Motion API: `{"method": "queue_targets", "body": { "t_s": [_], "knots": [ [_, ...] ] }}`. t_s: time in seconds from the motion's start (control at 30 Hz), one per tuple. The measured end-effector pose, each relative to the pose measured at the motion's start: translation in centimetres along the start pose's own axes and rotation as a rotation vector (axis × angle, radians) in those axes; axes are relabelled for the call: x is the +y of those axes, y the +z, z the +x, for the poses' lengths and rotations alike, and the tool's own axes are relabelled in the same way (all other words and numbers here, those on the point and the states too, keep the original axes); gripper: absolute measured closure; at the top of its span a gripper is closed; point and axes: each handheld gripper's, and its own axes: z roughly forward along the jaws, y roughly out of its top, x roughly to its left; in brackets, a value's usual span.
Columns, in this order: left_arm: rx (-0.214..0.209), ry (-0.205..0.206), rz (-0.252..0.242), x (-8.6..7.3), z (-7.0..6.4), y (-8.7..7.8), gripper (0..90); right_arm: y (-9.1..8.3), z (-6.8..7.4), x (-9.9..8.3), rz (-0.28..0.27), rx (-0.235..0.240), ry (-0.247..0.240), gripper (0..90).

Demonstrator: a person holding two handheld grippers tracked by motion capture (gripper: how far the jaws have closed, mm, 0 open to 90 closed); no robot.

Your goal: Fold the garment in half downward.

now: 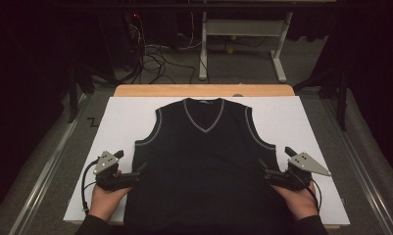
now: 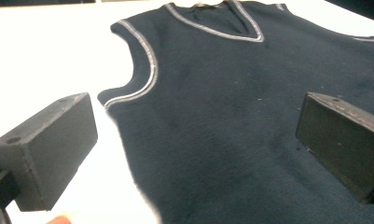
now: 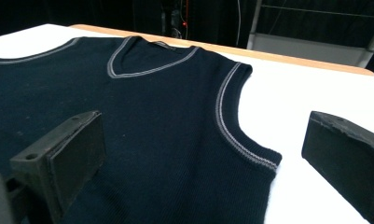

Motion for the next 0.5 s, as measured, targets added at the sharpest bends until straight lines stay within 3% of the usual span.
{"method": "queue_targets", "body": {
  "t_s": [0.03,0.27,0.4,0.5],
  "knots": [
    [-0.004,-0.027,0.009,0.1,0.4,0.0,0.0,0.2,-0.1,0.1,0.002,-0.006,-0.001,0.4],
    [0.025,-0.080,0.025,0.6,1.5,0.7,0.0,1.5,-1.0,0.9,0.046,-0.034,0.019,2.4],
    [0.047,-0.067,0.042,0.8,1.5,1.4,1.1,2.3,-1.5,0.9,0.077,-0.037,0.029,3.4],
    [0.037,-0.061,0.039,0.8,1.5,1.5,13.5,3.2,-2.0,0.6,0.112,-0.038,0.032,10.0]
  ]
}}
